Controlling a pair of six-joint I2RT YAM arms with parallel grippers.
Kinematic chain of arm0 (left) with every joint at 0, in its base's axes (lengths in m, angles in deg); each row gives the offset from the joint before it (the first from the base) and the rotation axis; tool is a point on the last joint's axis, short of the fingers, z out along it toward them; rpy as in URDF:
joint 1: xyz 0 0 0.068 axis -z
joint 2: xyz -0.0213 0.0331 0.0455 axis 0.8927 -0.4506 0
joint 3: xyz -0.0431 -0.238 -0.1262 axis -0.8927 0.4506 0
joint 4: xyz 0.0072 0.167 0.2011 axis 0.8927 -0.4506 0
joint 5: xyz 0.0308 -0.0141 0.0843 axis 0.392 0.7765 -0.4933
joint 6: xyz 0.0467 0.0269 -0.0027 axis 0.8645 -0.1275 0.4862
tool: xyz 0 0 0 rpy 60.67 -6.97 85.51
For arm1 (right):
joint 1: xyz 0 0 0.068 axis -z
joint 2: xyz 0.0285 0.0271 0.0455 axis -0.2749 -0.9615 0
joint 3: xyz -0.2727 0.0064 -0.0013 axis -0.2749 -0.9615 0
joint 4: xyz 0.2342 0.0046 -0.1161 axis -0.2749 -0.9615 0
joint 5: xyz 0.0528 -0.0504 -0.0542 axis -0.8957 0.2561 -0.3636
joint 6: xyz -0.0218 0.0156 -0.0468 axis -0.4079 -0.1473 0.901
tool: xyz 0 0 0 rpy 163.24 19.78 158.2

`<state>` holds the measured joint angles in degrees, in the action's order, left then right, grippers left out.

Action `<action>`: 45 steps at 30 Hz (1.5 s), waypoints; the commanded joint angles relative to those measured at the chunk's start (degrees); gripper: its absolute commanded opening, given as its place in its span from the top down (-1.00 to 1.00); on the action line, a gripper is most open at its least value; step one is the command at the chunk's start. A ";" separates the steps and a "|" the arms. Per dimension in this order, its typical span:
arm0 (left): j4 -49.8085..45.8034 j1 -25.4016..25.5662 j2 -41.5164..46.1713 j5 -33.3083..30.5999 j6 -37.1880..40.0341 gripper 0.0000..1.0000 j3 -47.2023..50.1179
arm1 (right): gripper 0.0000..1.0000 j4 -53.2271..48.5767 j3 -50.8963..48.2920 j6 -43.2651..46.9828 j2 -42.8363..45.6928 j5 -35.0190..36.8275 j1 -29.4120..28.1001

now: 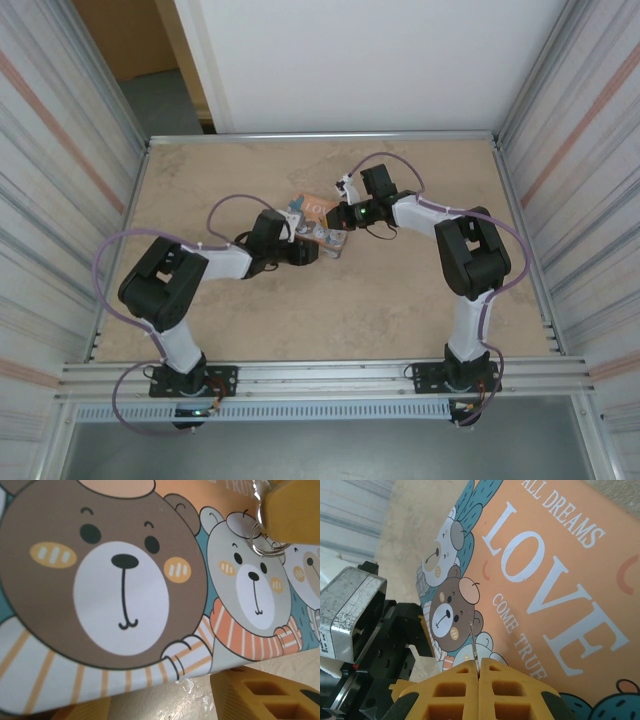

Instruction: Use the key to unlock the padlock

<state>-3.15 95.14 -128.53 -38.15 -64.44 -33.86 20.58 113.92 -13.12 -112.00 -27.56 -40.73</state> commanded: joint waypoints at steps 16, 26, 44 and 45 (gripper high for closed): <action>5.82 3.95 -5.57 -5.03 -11.01 0.08 -1.56 | 1.00 -7.61 -2.42 1.93 -0.67 5.25 -0.89; 7.92 4.02 -5.17 -8.81 -17.26 0.12 0.45 | 1.00 -7.67 -2.42 1.76 -0.59 5.61 -1.33; 8.59 3.66 -3.75 -12.61 -20.99 0.22 2.24 | 1.00 -7.66 -2.51 1.67 -0.16 5.84 -1.94; 8.50 3.61 -3.75 -12.71 -20.99 0.25 2.21 | 1.00 -7.60 -2.51 1.76 -0.23 5.77 -2.03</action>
<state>5.96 98.96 -132.18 -46.92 -84.07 -32.57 19.93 113.90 -13.14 -111.28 -25.57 -41.89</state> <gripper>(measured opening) 0.381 0.043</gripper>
